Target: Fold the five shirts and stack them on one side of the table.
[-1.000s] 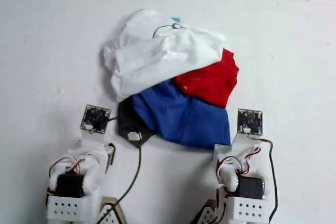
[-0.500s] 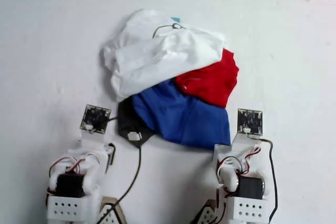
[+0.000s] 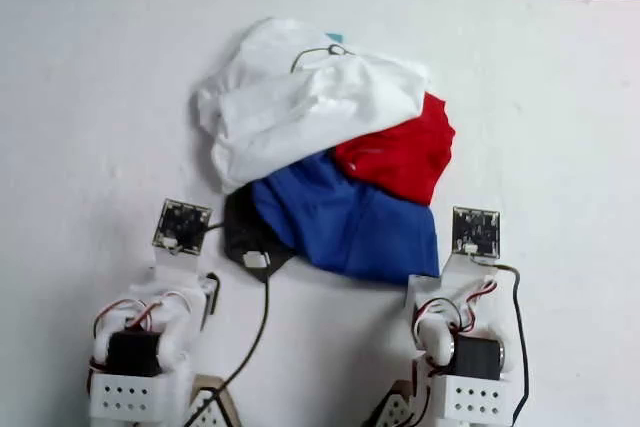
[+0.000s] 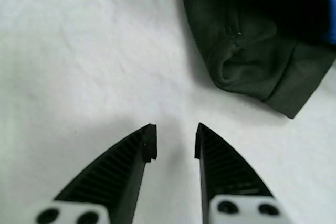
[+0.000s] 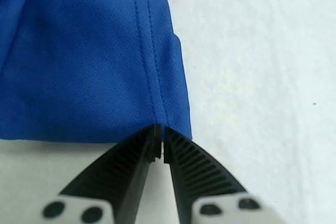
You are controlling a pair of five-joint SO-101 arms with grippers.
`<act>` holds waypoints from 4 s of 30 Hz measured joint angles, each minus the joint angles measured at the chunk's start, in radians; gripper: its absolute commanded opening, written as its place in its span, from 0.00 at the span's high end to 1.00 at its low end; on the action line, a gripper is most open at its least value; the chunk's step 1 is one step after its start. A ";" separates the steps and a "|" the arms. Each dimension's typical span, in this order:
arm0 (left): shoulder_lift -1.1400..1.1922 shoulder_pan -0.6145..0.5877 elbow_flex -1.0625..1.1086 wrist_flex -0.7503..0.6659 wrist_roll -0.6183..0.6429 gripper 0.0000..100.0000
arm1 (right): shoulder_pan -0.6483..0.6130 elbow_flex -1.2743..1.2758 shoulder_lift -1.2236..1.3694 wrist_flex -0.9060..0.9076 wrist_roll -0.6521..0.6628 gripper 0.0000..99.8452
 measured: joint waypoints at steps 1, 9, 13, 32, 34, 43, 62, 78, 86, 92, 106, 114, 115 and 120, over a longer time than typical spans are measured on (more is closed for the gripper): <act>0.000 0.000 0.000 0.000 0.000 0.86 | 0.000 0.000 0.000 0.000 0.000 0.98; 0.000 0.000 0.000 0.000 0.000 0.86 | 0.000 0.000 0.000 0.000 0.000 0.98; 0.000 0.000 0.000 0.000 0.000 0.86 | 0.000 0.000 0.000 0.000 0.000 0.98; 0.000 0.063 0.000 -0.008 0.000 0.85 | 0.000 0.000 0.000 0.000 0.000 0.98; 0.000 0.058 0.000 -0.043 -0.009 0.85 | 0.000 0.000 0.000 0.000 0.000 0.98; 0.000 -0.081 -0.002 -0.307 -0.388 0.85 | 0.000 0.000 0.000 0.000 0.000 0.98; 0.595 -0.069 -0.887 -0.183 -0.189 0.76 | 0.000 0.000 0.000 0.000 0.000 0.98; 2.001 0.123 -1.903 0.137 0.025 0.67 | 0.000 0.000 0.000 0.000 0.000 0.98; 2.409 0.129 -2.170 0.137 0.025 0.92 | 0.000 0.000 0.000 0.000 0.000 0.98; 2.460 0.080 -2.352 0.232 0.031 0.98 | 0.000 0.000 0.000 0.000 0.000 0.98; 2.443 -0.308 -2.750 0.489 0.031 0.98 | 0.000 0.000 0.000 0.000 0.000 0.98; 2.211 -0.703 -2.624 0.489 -0.101 0.98 | 0.000 0.000 0.000 0.000 0.000 0.98; 2.186 -0.747 -2.601 0.489 -0.130 0.98 | 0.000 0.000 0.000 0.000 0.000 0.98; 2.114 -0.959 -2.510 0.489 -0.221 0.98 | 0.000 0.000 0.000 0.000 0.000 0.98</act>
